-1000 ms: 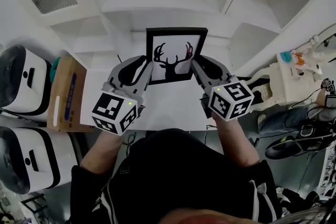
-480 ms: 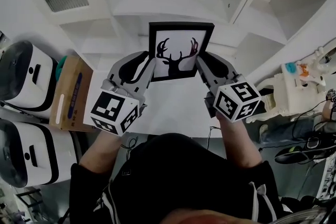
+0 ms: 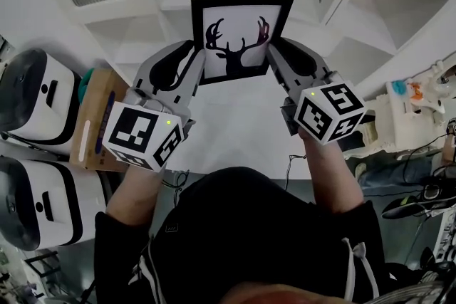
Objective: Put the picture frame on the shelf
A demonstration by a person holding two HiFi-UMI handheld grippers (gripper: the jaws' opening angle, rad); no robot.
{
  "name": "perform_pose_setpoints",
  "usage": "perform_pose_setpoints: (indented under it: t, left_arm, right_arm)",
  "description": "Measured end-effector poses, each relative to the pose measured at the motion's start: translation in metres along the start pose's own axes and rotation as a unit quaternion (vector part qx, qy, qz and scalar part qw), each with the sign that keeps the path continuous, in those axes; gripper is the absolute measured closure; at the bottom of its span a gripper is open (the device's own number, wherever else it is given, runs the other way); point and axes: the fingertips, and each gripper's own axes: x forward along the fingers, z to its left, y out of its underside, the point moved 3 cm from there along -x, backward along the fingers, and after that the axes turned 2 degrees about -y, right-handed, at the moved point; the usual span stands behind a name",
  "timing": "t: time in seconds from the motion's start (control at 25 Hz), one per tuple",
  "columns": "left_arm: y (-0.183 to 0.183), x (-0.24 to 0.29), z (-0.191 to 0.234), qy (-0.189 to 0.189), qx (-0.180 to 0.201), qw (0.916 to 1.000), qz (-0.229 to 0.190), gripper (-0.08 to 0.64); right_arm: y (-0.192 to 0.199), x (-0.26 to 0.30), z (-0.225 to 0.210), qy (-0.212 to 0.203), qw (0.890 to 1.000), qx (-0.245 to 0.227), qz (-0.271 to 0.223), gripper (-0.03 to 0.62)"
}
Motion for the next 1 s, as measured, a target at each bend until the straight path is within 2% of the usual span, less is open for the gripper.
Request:
perform_pose_setpoints:
  t: [0.16, 0.6, 0.88, 1.0]
  left_arm:
    - [-0.01, 0.007, 0.024, -0.003, 0.001, 1.0, -0.004, 0.483]
    - [-0.045, 0.022, 0.051, -0.012, 0.022, 0.9986, -0.045, 0.483]
    - [-0.058, 0.072, 0.095, -0.028, 0.013, 0.9986, -0.044, 0.483]
    - [-0.058, 0.076, 0.097, -0.03, 0.016, 0.9981, -0.05, 0.483]
  right_arm:
    - [-0.013, 0.023, 0.001, -0.003, 1.0, -0.001, 0.002, 0.511]
    - [-0.055, 0.052, -0.006, -0.004, 0.999, -0.026, -0.025, 0.511]
    - [-0.081, 0.107, -0.042, -0.005, 1.0, -0.025, -0.01, 0.511]
    - [-0.08, 0.11, -0.044, -0.004, 1.0, -0.029, -0.01, 0.511]
